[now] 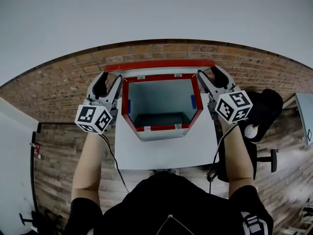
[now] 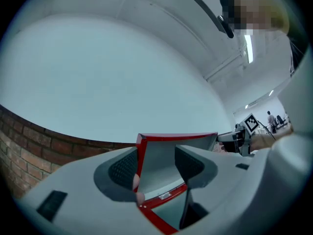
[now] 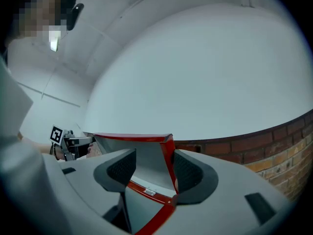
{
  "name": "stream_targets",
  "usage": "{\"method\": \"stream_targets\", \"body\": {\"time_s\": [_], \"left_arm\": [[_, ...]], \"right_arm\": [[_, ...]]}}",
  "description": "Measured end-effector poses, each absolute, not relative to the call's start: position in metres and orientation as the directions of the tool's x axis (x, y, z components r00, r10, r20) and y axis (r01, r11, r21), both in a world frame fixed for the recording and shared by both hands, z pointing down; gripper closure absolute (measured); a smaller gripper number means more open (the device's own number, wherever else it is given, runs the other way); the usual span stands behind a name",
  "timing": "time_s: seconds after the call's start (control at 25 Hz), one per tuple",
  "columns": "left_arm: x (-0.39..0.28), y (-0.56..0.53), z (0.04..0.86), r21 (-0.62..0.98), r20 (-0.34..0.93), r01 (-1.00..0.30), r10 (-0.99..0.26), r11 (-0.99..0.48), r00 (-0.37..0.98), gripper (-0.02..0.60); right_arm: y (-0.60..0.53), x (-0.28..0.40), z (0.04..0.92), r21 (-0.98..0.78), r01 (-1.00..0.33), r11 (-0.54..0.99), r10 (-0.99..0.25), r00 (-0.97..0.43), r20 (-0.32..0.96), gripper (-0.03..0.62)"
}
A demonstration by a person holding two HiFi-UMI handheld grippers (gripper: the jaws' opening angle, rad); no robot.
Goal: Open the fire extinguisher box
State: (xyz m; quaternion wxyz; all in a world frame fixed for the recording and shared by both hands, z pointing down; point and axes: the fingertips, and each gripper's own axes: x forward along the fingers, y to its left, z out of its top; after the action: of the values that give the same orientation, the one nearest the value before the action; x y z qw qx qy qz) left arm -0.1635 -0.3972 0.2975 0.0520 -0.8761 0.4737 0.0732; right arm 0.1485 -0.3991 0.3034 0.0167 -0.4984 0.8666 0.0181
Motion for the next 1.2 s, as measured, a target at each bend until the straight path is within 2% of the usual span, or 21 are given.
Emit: {"method": "stream_targets", "body": {"time_s": [1.2], "left_arm": [[-0.160, -0.498, 0.280, 0.018, -0.137, -0.853, -0.846, -0.522, 0.515, 0.295]], "right_arm": [[-0.503, 0.149, 0.286, -0.033, -0.890, 0.455, -0.890, -0.455, -0.021, 0.339]]}}
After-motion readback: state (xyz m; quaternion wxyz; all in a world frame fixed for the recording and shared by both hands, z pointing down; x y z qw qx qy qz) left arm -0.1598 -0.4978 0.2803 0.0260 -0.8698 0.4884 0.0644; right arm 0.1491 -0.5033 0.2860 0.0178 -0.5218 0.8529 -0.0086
